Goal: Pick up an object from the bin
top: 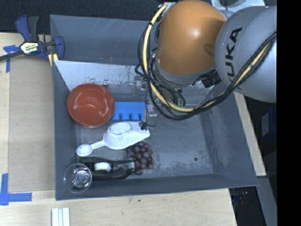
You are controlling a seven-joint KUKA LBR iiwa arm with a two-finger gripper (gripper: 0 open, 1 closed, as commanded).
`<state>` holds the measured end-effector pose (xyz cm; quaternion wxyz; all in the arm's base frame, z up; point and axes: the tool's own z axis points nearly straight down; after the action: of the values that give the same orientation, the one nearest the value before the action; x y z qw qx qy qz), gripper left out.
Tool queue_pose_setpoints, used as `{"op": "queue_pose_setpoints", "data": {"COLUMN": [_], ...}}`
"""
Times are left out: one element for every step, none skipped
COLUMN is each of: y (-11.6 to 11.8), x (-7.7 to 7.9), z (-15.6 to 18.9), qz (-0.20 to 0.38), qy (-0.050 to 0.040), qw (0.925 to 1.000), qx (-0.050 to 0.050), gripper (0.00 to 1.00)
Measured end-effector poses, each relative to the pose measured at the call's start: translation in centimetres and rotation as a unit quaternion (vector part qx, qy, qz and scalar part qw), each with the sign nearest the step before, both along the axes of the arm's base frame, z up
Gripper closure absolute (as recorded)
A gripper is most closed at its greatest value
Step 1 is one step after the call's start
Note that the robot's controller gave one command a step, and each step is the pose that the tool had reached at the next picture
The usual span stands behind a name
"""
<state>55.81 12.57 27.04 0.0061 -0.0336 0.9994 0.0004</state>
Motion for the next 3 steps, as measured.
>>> {"op": "queue_pose_setpoints", "data": {"y": [-0.2, 4.7, 2.5], "x": [-0.6, 3.1, 3.1], "z": [-10.0, -5.1, -12.9], "qz": [-0.033, 0.125, 0.027], "qy": [-0.0001, -0.0093, 0.0027], "qw": [0.9994, 0.9922, 0.9996], "qx": [0.0, -0.001, -0.002], "gripper": [0.0, 0.0, 0.0]}}
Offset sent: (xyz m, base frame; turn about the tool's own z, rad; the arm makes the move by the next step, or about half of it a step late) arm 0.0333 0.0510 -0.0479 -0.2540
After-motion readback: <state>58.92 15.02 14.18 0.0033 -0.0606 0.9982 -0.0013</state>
